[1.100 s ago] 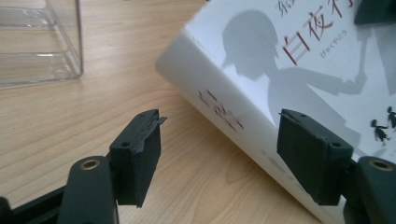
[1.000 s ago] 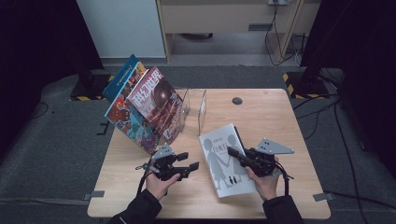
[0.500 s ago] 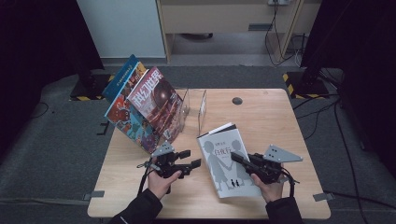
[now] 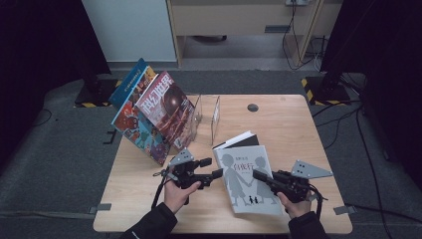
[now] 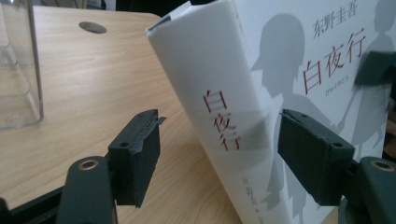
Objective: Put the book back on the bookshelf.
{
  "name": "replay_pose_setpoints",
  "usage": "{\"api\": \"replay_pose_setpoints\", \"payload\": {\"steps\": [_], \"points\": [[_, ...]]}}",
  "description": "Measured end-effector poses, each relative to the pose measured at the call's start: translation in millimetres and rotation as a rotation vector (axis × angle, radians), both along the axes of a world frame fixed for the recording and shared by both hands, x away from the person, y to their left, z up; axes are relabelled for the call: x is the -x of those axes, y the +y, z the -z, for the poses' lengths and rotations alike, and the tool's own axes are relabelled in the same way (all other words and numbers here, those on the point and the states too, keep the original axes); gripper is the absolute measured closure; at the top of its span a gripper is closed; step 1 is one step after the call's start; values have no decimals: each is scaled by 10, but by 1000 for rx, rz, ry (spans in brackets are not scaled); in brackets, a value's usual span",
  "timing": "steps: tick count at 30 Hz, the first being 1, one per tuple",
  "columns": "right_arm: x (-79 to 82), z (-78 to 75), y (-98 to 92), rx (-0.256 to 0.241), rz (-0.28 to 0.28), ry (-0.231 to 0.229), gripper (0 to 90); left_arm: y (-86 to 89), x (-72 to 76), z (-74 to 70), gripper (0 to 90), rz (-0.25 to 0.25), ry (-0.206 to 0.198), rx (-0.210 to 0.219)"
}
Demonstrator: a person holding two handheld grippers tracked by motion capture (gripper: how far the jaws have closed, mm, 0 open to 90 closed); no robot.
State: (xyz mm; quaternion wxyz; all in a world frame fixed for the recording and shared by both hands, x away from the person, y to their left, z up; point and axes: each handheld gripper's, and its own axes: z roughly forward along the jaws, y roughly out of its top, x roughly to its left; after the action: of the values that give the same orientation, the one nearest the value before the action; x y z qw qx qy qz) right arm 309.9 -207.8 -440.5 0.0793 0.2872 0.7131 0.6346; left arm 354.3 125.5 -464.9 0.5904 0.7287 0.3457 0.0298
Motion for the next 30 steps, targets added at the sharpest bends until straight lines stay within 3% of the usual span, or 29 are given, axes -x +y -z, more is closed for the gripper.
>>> {"api": "replay_pose_setpoints", "payload": {"steps": [6, 16, 23, 30], "points": [[6, 9, -33, -3, -14, 6, 846, -77, -52, -17, 289, 7, -8, -3], [11, 24, -80, -5, -32, 23, 848, -181, -115, -50, 275, 48, -20, 37], [6, 43, -120, -10, -45, 42, 847, -214, -122, -62, 272, 59, -33, 34], [-8, 56, -149, -4, -42, 52, 845, -263, -170, -39, 269, 65, -19, 51]]}}
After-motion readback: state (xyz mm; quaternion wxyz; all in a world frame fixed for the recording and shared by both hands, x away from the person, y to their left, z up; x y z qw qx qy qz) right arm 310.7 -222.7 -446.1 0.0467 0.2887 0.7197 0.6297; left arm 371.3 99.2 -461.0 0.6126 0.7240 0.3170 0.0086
